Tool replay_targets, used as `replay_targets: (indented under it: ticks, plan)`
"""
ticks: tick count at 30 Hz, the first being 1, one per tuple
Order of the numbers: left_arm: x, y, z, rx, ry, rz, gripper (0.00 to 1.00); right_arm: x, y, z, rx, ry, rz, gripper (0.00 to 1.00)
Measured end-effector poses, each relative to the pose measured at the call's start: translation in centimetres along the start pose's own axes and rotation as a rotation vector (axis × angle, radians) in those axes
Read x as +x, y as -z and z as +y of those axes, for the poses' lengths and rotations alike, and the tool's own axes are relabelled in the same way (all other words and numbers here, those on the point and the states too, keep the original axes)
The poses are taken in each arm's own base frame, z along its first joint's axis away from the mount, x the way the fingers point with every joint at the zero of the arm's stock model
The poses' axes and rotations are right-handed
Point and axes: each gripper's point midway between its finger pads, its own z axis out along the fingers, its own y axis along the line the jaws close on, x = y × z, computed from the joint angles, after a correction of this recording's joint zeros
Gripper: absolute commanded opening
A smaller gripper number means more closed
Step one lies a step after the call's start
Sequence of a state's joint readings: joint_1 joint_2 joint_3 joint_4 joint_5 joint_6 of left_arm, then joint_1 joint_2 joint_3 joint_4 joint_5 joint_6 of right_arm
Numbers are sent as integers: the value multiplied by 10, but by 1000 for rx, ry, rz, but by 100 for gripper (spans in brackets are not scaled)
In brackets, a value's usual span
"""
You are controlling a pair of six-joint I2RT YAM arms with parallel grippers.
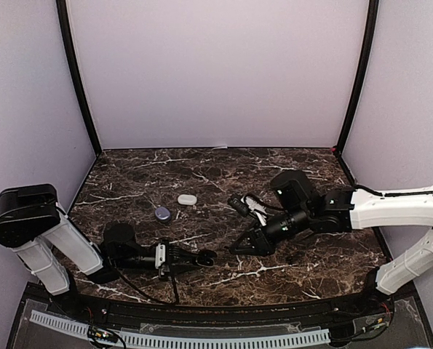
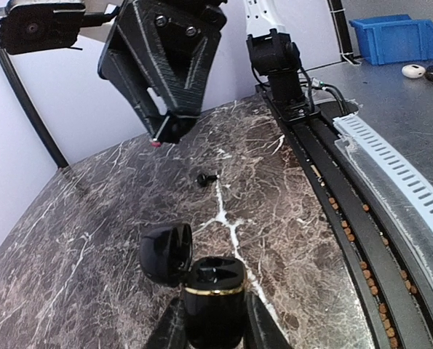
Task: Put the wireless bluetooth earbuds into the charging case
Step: Insert the left earbud into the left side groove of the charging case.
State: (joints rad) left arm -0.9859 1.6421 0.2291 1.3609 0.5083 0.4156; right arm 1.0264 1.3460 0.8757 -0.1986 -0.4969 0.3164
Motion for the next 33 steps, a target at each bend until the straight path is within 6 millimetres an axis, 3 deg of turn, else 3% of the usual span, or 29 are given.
replay_targets:
  ticks: [9, 16, 33]
  plan:
    - [17, 1, 10, -65, 21, 95, 7, 15, -29, -3, -48, -146, 71, 9]
    - [24, 2, 12, -87, 11, 136, 8, 14, -44, -3, -64, -237, 68, 9]
    - [25, 1, 11, -96, -10, 149, 8, 10, -61, 0, -62, -323, 99, 10]
